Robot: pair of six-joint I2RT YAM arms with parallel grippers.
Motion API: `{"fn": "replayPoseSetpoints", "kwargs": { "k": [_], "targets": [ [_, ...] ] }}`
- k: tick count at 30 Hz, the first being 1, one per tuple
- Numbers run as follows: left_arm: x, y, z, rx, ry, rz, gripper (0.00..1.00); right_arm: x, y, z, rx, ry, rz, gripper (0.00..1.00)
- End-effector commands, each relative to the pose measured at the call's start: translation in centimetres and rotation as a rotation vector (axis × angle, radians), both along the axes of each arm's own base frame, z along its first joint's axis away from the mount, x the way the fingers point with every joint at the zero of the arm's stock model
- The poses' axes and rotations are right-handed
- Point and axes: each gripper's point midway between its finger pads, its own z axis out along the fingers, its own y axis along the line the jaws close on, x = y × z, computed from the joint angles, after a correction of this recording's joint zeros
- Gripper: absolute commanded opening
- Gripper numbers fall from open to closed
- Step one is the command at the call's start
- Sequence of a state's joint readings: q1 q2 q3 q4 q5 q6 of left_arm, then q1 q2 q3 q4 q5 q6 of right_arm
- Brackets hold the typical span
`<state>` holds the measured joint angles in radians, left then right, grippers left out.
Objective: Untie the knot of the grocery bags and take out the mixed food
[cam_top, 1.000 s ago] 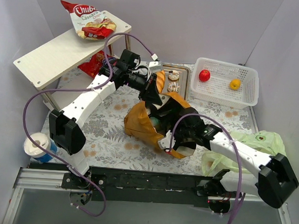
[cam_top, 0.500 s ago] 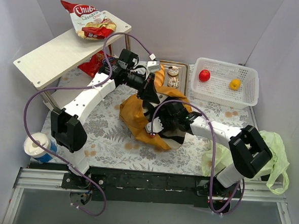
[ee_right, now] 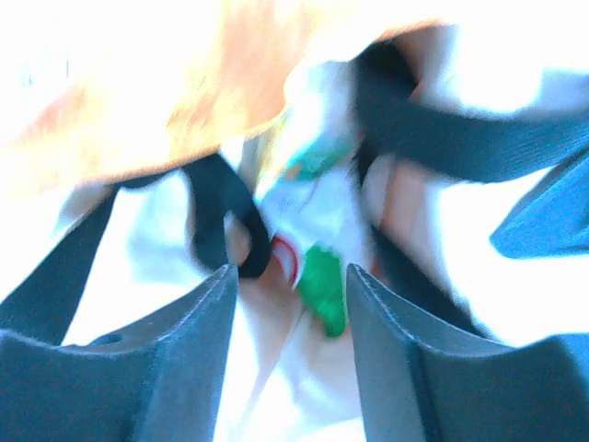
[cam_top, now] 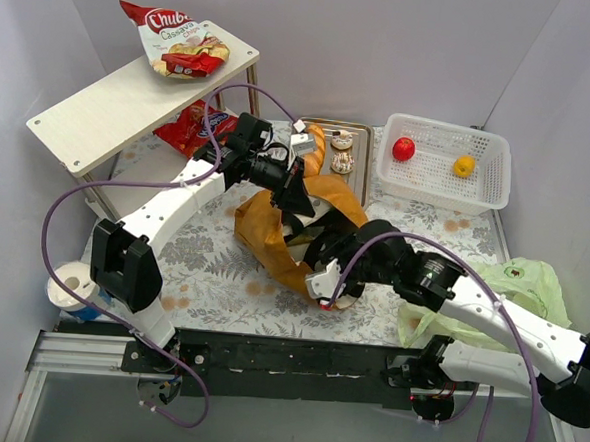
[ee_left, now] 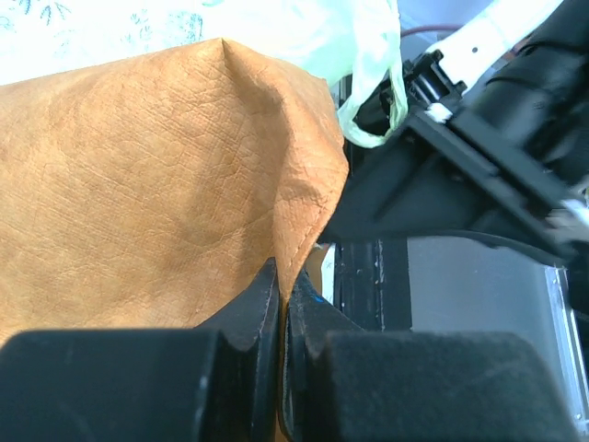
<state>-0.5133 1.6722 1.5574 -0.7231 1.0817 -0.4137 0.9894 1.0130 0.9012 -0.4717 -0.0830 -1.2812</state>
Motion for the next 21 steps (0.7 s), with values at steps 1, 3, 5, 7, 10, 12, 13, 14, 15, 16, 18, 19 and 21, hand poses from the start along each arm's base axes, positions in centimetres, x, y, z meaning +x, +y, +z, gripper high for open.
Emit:
{"fn": "replayPoseSetpoints", "kwargs": {
  "k": [1, 3, 5, 7, 10, 12, 13, 14, 15, 16, 18, 19, 21],
  "targets": [
    [-0.2, -0.1, 3.0, -0.067, -0.023, 0.008, 0.0, 2.5, -3.3, -3.2, -0.135, -0.09, -0.156, 0.62],
    [-0.1, -0.2, 2.7, -0.06, 0.005, 0.003, 0.0, 3.5, -3.3, -4.1, -0.167, -0.125, -0.177, 0.64],
    [-0.2, -0.2, 2.8, -0.041, 0.044, -0.007, 0.0, 4.5, -3.5, -4.2, -0.181, -0.15, -0.222, 0.65],
    [0.1, -0.6, 1.9, -0.023, 0.098, -0.034, 0.0, 5.3, -2.9, -3.8, -0.159, -0.155, -0.252, 0.65],
    [-0.1, -0.5, 1.8, -0.002, 0.144, -0.048, 0.0, 6.6, -1.6, -1.9, -0.086, -0.206, -0.281, 0.64],
    [0.1, -0.6, 1.8, -0.013, 0.125, -0.046, 0.0, 7.3, -1.3, -1.6, -0.095, -0.245, -0.282, 0.63],
    [0.0, -0.5, 1.9, -0.018, 0.122, -0.045, 0.0, 7.9, -1.4, -1.2, -0.094, -0.269, -0.303, 0.63],
    [0.0, -0.6, 1.9, -0.019, 0.122, -0.046, 0.0, 8.3, -1.4, -1.2, -0.098, -0.28, -0.307, 0.63],
    [0.0, -0.7, 2.1, -0.022, 0.121, -0.053, 0.0, 8.7, -1.5, -1.3, -0.104, -0.284, -0.317, 0.63],
    [0.1, -0.7, 1.8, -0.019, 0.126, -0.058, 0.0, 9.5, -1.8, -0.9, -0.097, -0.3, -0.337, 0.63],
    [-0.2, -0.6, 2.2, -0.031, 0.141, -0.079, 0.0, 10.3, -2.1, -1.1, -0.118, -0.325, -0.338, 0.64],
    [-0.2, -0.5, 2.4, -0.038, 0.142, -0.086, 0.0, 11.0, -2.6, -1.2, -0.118, -0.33, -0.353, 0.64],
    [-0.3, -0.2, 2.7, -0.064, 0.183, -0.113, 0.0, 12.2, -2.9, -1.8, -0.14, -0.346, -0.351, 0.69]
  ]
}}
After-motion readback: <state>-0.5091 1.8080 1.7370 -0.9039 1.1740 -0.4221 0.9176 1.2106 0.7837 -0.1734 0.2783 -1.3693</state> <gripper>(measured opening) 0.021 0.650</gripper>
